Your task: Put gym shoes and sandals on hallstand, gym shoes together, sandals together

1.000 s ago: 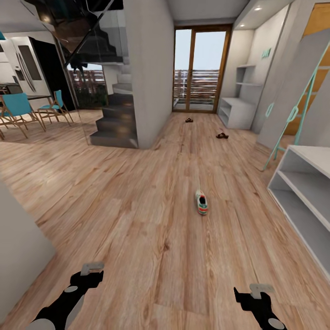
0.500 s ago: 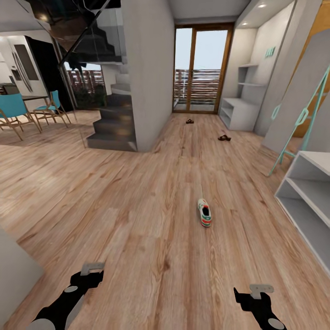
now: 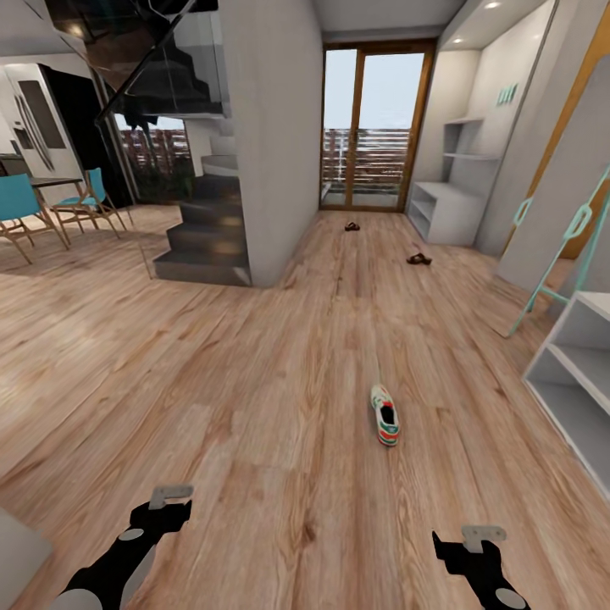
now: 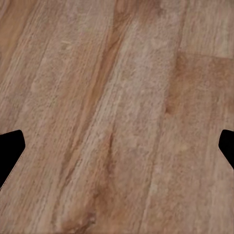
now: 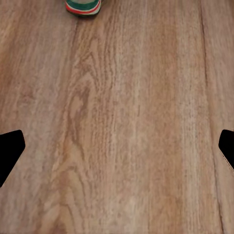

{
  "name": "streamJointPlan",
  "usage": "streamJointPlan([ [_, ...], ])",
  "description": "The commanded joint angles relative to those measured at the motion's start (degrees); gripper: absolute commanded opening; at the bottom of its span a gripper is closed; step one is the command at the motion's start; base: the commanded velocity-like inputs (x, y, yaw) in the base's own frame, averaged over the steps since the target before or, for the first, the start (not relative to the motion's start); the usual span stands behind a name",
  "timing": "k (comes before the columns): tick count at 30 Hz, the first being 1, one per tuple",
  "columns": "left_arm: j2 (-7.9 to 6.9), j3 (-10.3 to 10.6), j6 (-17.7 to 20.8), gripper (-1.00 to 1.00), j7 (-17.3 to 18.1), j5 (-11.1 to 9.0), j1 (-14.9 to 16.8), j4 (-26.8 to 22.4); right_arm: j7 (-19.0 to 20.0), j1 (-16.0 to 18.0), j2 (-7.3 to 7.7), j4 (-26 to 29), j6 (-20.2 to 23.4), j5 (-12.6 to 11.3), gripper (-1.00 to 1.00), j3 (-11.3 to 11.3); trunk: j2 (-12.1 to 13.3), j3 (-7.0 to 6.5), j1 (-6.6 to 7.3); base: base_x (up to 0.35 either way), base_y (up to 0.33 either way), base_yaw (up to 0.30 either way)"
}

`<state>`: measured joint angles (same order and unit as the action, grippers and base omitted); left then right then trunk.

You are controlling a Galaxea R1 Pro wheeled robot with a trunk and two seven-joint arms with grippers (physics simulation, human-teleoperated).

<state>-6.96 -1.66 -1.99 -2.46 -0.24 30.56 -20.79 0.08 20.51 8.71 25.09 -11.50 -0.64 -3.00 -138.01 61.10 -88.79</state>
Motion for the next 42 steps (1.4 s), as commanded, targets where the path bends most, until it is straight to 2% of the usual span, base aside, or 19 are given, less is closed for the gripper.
streamJointPlan([
  [1,0.01,-0.1,-0.2,1.0,0.0,0.0,0.0,0.0,0.0,0.0,-0.01,0.0,-0.2,-0.1,1.0,-0.1,0.0,0.05,-0.02,0.34,0.0,0.0],
  [15,-0.05,-0.1,-0.2,1.0,0.1,0.0,0.0,0.0,0.0,0.0,-0.01,0.0,-0.2,-0.1,1.0,-0.1,0.0,0.05,-0.02,0.34,0.039,0.0],
  [42,-0.07,-0.1,-0.3,1.0,0.2,0.0,0.0,0.0,-0.2,0.0,-0.01,-1.5,-0.3,-0.2,1.0,-0.1,0.0,0.05,-0.02,0.302,0.18,0.0],
])
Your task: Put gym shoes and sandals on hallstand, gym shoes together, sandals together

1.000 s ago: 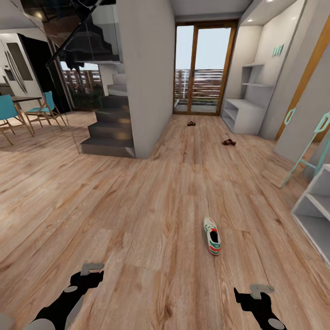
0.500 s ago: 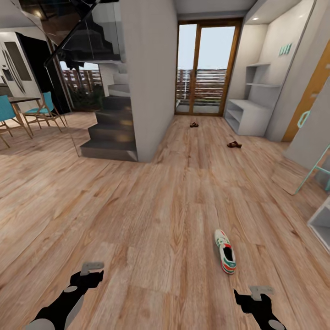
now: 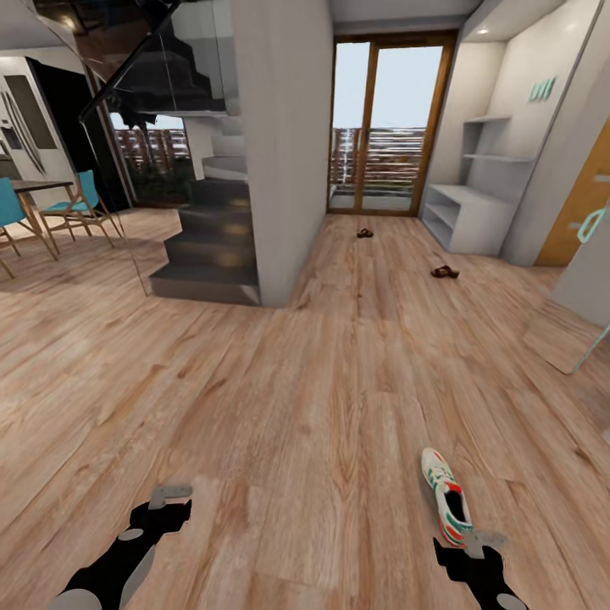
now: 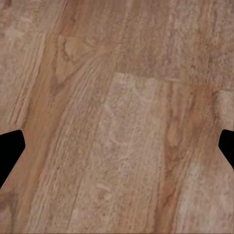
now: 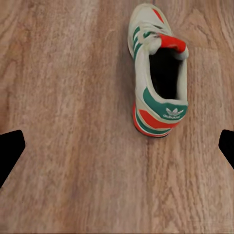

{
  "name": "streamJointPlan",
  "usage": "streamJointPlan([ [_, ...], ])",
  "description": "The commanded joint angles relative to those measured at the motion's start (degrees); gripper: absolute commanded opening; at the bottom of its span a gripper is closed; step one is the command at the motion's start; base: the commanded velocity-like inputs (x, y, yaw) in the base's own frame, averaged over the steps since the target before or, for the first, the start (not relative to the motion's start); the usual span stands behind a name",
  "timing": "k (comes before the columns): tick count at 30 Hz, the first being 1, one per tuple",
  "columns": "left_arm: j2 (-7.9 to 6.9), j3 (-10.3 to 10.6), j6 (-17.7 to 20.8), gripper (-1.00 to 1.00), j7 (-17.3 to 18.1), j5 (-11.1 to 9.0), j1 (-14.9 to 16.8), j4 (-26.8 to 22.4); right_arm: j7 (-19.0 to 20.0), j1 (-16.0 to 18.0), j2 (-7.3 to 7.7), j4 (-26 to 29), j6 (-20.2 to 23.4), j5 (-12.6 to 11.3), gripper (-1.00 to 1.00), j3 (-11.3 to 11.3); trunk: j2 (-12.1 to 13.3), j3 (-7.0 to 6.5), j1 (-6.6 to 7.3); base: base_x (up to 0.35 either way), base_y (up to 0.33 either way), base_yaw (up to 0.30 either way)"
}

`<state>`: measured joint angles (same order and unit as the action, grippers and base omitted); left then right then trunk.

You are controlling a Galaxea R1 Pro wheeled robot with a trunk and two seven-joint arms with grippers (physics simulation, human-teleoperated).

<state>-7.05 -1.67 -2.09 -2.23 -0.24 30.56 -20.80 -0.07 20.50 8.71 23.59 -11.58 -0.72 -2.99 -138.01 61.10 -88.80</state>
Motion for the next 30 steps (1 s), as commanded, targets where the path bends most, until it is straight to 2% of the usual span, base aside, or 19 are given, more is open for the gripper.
streamJointPlan([
  [1,0.02,-0.1,-0.2,1.0,-0.1,0.0,0.0,0.1,0.0,0.0,-0.01,0.0,-0.2,-0.1,1.0,-0.1,0.0,0.05,-0.02,0.305,0.163,0.0],
  [17,0.0,-0.1,-0.1,1.0,-0.1,0.0,0.0,0.1,0.0,0.0,-0.01,-0.1,-0.2,0.0,1.0,-0.1,0.0,0.05,-0.02,0.308,0.156,0.0],
  [30,0.02,0.0,-0.1,1.0,-0.1,0.0,0.0,0.1,0.1,0.0,-0.09,-0.1,-0.2,0.0,1.0,0.0,0.0,0.05,-0.02,0.336,0.039,0.0],
])
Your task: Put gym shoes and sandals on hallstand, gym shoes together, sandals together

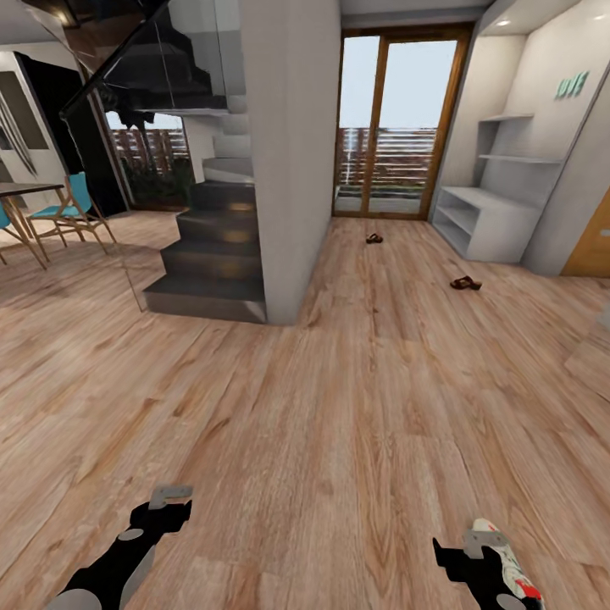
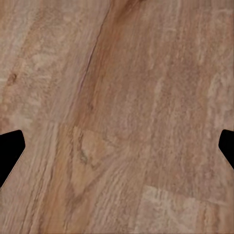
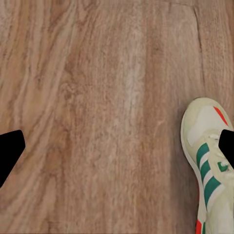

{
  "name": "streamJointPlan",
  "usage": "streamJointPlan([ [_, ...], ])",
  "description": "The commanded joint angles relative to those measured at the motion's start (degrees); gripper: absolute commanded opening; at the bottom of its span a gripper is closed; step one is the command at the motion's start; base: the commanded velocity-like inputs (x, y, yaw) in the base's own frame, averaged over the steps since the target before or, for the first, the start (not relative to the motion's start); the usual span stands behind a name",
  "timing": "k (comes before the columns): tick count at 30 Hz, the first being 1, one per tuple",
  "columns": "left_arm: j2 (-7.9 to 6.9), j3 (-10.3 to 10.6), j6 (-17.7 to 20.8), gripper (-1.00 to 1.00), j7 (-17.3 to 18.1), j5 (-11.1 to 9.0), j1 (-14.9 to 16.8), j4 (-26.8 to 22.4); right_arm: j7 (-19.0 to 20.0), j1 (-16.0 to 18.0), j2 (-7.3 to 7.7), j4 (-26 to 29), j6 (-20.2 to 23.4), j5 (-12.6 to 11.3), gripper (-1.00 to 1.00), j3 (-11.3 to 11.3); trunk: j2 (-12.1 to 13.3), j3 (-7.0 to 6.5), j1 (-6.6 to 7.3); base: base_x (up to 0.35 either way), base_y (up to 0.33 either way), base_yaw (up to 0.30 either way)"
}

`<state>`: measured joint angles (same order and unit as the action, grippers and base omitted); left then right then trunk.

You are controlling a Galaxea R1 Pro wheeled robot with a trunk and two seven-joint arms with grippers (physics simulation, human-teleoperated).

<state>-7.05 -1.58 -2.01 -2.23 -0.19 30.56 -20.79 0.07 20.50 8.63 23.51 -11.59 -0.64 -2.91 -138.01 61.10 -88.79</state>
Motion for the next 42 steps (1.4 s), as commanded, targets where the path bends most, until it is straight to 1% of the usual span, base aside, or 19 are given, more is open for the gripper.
streamJointPlan([
  [1,0.01,-0.1,-0.2,1.0,-0.1,0.0,0.0,0.0,0.0,0.0,-0.01,0.0,-0.2,-0.1,1.0,-0.1,0.0,0.05,-0.02,0.339,0.002,0.0],
  [37,0.01,-0.2,-0.2,1.0,-0.1,0.0,0.0,0.0,-0.2,0.0,-0.02,0.0,-0.2,-0.1,1.0,-0.1,0.0,0.05,-0.02,0.339,0.0,0.0],
  [42,0.01,-0.1,-0.2,1.0,-0.1,0.0,0.0,0.0,-0.1,0.0,-0.02,0.0,-0.2,-0.1,1.0,-0.1,0.0,0.05,-0.02,0.339,0.0,-0.066],
])
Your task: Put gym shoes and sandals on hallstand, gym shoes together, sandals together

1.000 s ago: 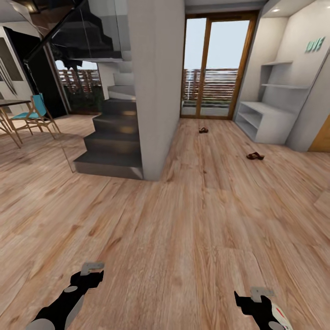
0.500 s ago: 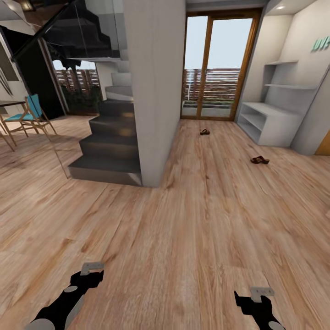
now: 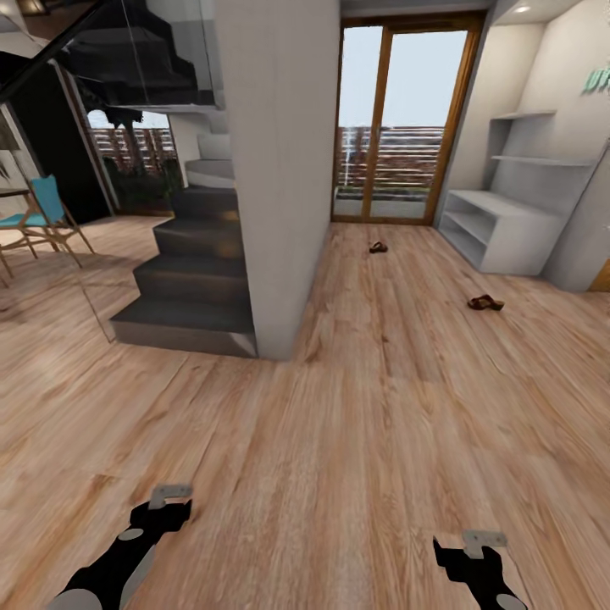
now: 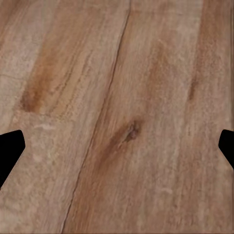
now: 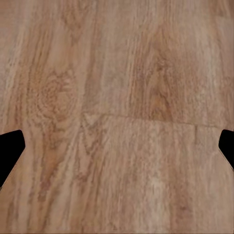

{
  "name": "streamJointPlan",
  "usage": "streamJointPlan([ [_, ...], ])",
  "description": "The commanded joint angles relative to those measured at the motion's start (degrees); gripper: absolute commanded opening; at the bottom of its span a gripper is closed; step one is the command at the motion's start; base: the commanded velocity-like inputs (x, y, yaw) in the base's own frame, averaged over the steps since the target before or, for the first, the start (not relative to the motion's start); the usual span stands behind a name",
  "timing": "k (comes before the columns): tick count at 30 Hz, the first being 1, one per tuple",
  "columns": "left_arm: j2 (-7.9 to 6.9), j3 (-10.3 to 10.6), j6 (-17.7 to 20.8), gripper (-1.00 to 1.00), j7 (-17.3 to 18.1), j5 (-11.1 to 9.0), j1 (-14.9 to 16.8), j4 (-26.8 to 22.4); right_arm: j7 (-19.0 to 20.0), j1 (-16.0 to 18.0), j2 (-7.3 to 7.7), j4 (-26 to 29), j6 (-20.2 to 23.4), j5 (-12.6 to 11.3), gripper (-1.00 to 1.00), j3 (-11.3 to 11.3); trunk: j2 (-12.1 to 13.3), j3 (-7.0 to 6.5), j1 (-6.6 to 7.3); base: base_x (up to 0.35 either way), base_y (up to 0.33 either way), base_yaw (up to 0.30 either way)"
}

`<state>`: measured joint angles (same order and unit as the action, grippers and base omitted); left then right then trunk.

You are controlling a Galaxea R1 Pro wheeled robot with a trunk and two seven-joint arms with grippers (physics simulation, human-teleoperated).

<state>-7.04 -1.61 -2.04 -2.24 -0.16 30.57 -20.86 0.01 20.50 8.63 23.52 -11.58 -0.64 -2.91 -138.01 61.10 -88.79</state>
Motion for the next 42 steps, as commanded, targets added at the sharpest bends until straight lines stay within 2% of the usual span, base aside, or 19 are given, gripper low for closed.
streamJointPlan([
  [1,0.01,-0.1,-0.2,1.0,-0.1,0.0,0.0,0.0,0.0,0.0,-0.01,-0.1,-0.2,-0.1,1.0,-0.1,0.0,0.05,-0.02,0.339,0.0,-0.149],
  [42,0.01,-0.1,-0.2,1.0,0.0,0.0,0.0,0.1,0.2,0.0,-0.01,-0.1,-0.2,-0.1,1.0,-0.1,0.0,0.05,-0.02,0.34,0.0,-0.276],
])
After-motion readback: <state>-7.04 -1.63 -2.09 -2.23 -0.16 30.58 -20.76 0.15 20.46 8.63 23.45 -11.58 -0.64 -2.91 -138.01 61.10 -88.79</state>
